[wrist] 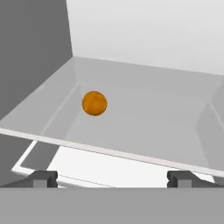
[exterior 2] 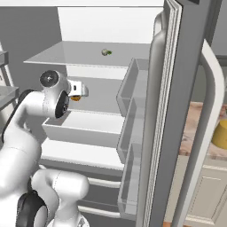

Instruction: Move the orange and radish from the second highest shelf to the top shelf to make space. Then, place the pitcher from the counter on the cleared second highest shelf.

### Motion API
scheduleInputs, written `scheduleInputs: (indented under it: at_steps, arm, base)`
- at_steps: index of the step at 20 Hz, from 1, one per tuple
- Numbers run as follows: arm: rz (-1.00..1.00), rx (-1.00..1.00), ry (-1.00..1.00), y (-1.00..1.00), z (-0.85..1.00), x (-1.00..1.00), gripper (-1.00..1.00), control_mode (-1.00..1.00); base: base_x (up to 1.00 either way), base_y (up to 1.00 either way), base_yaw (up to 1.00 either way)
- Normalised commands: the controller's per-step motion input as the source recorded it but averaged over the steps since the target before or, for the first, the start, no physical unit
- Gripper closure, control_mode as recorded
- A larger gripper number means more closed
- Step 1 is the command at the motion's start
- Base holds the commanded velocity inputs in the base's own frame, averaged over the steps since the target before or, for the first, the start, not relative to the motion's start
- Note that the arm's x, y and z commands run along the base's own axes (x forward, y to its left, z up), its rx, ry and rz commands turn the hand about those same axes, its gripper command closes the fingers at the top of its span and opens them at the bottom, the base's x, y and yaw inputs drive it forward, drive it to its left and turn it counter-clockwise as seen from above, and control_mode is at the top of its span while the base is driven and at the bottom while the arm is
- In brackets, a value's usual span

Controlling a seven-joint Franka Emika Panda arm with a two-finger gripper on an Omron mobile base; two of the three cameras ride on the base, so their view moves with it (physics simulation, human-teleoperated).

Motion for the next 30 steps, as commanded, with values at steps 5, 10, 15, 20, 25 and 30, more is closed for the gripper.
scheduleInputs:
  at_steps: [5, 10, 15, 20, 25, 30]
  arm:
    - [0.0, 0.02, 0.0, 0.37, -0.44, -0.18, -1.0, -1.0]
    - [0.0, 0.09, 0.02, 0.08, -0.09, 0.05, -1.0, -1.0]
    - [0.0, 0.09, 0.02, 0.02, 0.0, 0.24, -1.0, -1.0]
    - [0.0, 0.01, 0.04, 0.16, 0.0, 0.32, -1.0, -1.0]
    - [0.0, 0.0, 0.06, 0.18, -0.06, 0.47, -1.0, -1.0]
    - [0.0, 0.0, 0.07, 0.03, -0.05, 0.48, -1.0, -1.0]
  base:
    - [0.0, 0.0, 0.0]
    - [0.0, 0.0, 0.0]
    - [0.0, 0.0, 0.0]
    - [0.0, 0.0, 0.0]
    - [0.0, 0.0, 0.0]
    - [0.0, 0.0, 0.0]
